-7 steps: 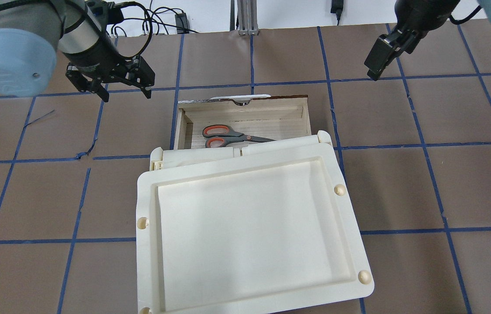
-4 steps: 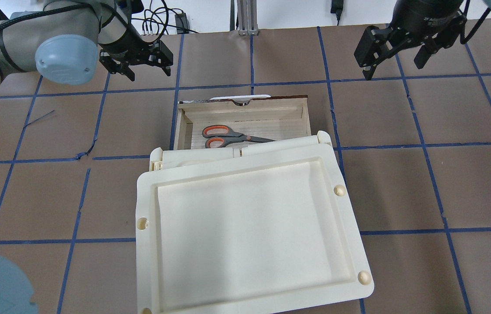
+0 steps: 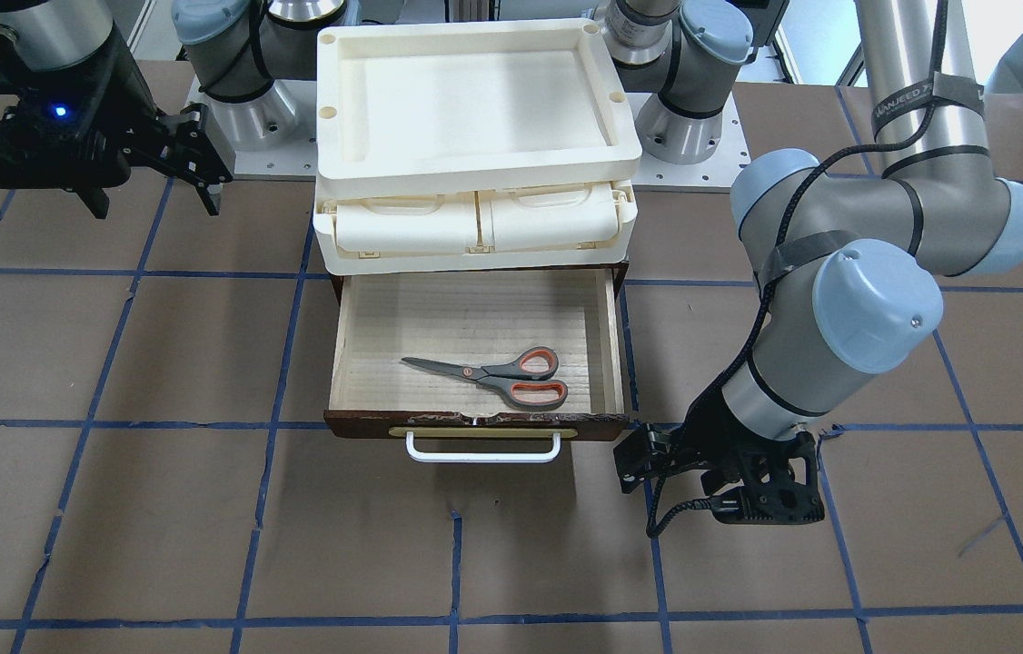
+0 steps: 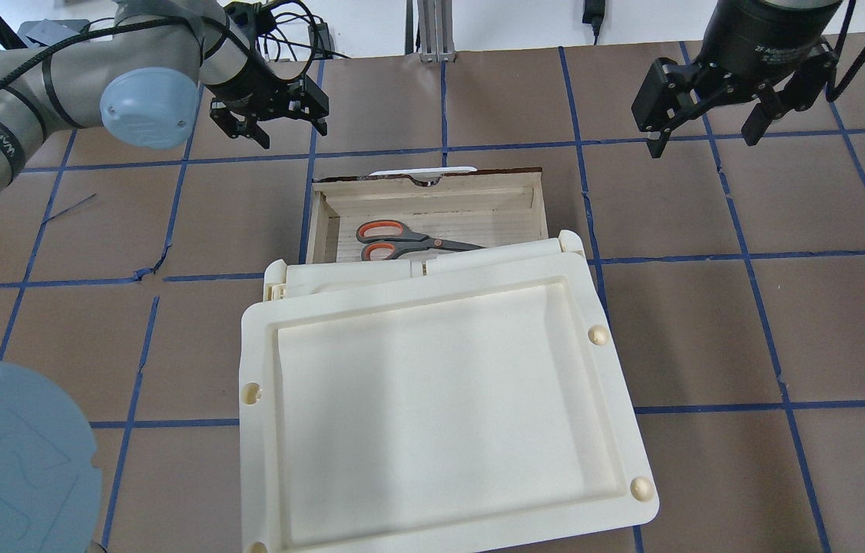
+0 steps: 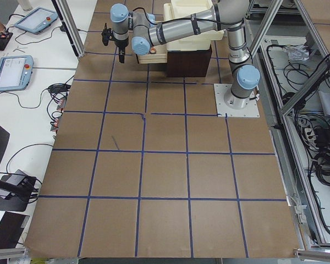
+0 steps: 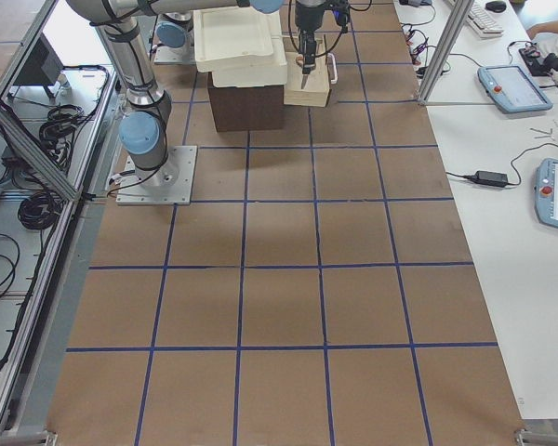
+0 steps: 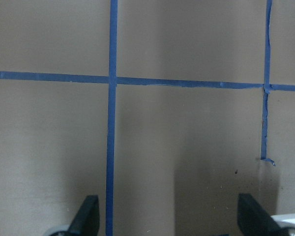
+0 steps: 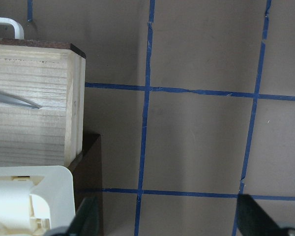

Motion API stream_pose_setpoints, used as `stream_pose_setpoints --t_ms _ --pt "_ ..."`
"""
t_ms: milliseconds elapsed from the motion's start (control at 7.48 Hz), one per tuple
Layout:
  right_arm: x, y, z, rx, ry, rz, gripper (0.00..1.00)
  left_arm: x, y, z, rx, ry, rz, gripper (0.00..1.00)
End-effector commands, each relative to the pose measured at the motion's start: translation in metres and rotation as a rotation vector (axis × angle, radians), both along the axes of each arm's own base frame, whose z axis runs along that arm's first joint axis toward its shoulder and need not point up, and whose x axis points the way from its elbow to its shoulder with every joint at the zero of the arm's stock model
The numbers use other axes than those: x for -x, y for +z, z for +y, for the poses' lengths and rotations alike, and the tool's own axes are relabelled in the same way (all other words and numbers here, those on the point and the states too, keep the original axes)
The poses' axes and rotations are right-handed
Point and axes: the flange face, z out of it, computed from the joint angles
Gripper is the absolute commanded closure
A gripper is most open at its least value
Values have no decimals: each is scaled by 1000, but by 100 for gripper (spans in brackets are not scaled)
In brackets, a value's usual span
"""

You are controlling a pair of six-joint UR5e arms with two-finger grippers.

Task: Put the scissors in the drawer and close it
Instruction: 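Move the left gripper toward the front edge of the open drawer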

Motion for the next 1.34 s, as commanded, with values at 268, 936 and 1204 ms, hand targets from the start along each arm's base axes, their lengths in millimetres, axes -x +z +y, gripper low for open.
stream_pose_setpoints --t_ms 268,936,1204 --pt "3 -12 -8 63 -20 -21 0 4 -22 6 -82 0 26 0" --pt "0 -11 -8 48 -69 43 0 6 -40 24 -236 18 43 0" --pt "0 -12 -8 41 -70 42 0 7 -36 28 -260 41 43 0"
